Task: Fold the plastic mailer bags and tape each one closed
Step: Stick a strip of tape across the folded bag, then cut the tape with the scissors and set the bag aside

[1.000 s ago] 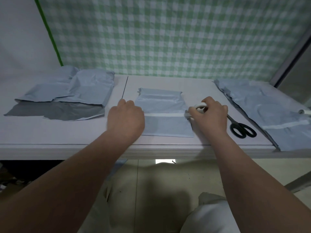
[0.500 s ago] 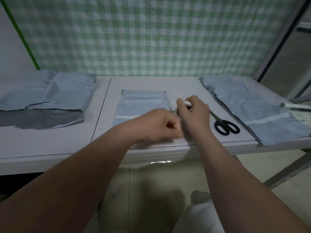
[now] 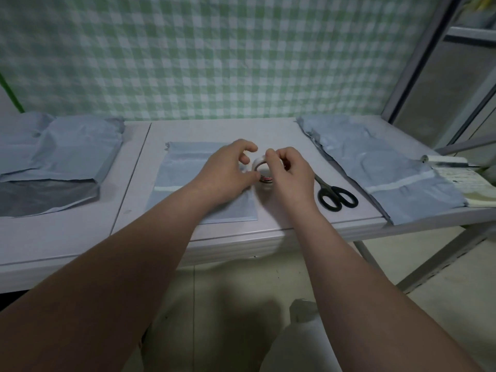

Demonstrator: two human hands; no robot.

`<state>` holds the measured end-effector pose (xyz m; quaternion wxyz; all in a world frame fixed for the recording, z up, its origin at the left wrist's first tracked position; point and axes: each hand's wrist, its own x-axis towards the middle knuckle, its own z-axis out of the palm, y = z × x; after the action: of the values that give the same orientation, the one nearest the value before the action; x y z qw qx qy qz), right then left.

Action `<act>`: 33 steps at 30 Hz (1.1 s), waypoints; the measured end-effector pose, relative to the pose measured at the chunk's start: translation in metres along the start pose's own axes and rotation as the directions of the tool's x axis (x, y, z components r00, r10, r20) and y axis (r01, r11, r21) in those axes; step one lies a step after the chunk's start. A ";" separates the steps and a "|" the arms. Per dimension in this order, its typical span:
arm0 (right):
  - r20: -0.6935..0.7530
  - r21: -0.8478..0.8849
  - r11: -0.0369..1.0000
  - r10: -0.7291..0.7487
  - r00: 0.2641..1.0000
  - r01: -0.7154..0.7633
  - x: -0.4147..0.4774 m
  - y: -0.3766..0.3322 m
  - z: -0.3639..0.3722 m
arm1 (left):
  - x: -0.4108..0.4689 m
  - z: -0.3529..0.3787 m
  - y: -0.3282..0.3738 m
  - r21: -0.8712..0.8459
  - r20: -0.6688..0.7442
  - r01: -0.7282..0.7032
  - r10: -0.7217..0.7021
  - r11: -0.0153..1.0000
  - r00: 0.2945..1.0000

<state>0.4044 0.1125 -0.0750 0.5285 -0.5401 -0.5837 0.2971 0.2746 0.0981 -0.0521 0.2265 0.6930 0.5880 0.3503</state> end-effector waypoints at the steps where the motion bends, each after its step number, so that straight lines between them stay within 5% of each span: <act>1: 0.023 0.008 1.000 -0.009 1.000 0.009 -0.001 -0.001 -0.001 | 0.001 0.003 -0.002 0.034 0.023 -0.003 0.002 0.999 1.000; 4: 0.069 -0.071 0.994 -0.073 0.995 0.078 -0.004 -0.001 -0.013 | 0.001 0.010 -0.008 0.086 -0.027 -0.003 0.005 0.996 1.000; 7: -0.050 -0.339 0.926 -0.195 0.980 0.167 -0.004 0.005 -0.039 | 0.001 0.016 -0.016 -0.136 -0.099 0.102 -0.116 0.985 0.988; 9: -0.072 -0.623 0.776 -0.189 0.979 0.104 -0.003 0.006 -0.063 | 0.001 0.018 -0.019 -0.268 -0.108 0.142 -0.176 0.953 0.978; 12: -0.022 -0.869 0.493 0.054 0.998 -0.046 -0.005 0.003 -0.091 | 0.000 0.019 -0.021 -0.373 -0.155 0.138 -0.208 0.917 0.966; 14: -0.004 -0.902 0.423 0.188 0.982 -0.085 -0.007 -0.003 -0.098 | -0.001 0.019 -0.021 -0.416 -0.198 0.125 -0.224 0.901 0.954; 18: 0.056 -0.928 0.371 0.212 0.976 -0.027 -0.009 -0.013 -0.096 | -0.001 0.019 -0.022 -0.518 -0.243 0.109 -0.268 0.849 0.932; 24: 0.101 -0.953 0.300 0.206 0.973 0.036 -0.012 -0.023 -0.082 | -0.002 0.018 -0.024 -0.284 -0.372 0.105 -0.210 0.953 0.904; 29: 0.062 -0.932 0.361 0.223 0.973 -0.024 -0.005 -0.026 -0.078 | -0.003 0.016 -0.021 -0.325 -0.336 0.152 -0.264 0.934 0.904; 33: 0.078 -0.751 0.655 0.219 0.973 -0.087 -0.007 -0.017 -0.079 | 0.001 0.007 -0.019 -0.361 -0.187 0.218 -0.300 0.907 0.936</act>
<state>0.4723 0.0838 -0.0405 0.1869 -0.7296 -0.6468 0.1201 0.2678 0.1036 -0.0702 0.3132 0.5125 0.6301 0.4922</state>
